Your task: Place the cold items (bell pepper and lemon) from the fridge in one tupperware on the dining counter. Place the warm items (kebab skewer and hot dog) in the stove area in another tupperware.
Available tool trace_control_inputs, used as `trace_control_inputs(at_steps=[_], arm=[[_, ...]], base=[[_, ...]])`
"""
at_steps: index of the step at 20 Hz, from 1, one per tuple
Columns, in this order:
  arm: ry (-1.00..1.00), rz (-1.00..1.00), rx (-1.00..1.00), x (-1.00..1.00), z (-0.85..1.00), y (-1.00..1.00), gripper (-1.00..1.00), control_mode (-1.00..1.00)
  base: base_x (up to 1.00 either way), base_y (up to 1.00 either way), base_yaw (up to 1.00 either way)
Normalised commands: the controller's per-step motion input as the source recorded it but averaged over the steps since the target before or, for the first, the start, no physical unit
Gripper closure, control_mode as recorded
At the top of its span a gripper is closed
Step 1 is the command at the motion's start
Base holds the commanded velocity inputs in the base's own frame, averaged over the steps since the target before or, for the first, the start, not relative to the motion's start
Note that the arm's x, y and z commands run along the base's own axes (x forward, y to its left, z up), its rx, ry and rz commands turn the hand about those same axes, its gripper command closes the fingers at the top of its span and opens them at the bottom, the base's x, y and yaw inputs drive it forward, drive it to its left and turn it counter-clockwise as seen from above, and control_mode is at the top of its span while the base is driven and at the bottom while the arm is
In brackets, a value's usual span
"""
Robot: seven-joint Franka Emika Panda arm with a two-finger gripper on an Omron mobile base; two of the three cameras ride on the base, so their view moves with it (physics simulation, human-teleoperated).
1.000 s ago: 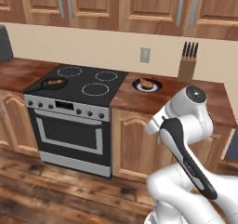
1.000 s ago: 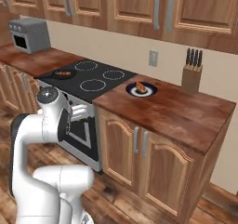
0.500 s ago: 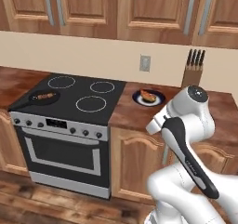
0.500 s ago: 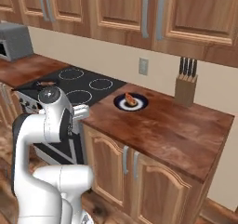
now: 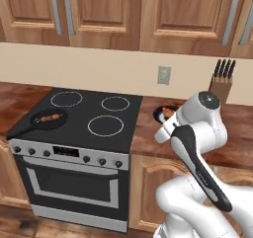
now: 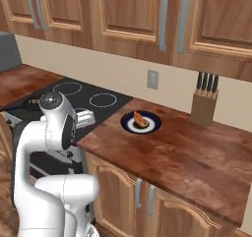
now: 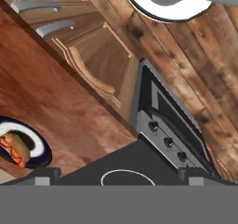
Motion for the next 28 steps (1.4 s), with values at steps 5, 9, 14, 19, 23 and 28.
trace_control_inputs(at_steps=[5, 9, 14, 19, 23, 28], arm=[[0.00, 0.00, 0.00, 0.00, 0.00, 0.00, -1.00, 1.00], [-0.01, -0.01, 0.00, 0.04, 0.00, 0.02, -1.00, -1.00], [-0.02, -0.28, -0.06, 0.14, 0.06, -0.15, -1.00, -1.00], [0.02, -0.35, -0.03, 0.53, 0.00, -0.76, -1.00, -1.00], [0.15, -0.06, -0.06, 0.44, 0.00, -0.85, -1.00, -1.00], [0.22, 0.03, -0.11, 0.33, -0.19, -0.58, -1.00, -1.00]], base=[[0.62, 0.03, -0.07], [0.30, 0.14, -0.04], [0.00, 0.00, 0.00], [0.00, 0.00, 0.00], [0.00, 0.00, 0.00], [0.00, 0.00, 0.00]])
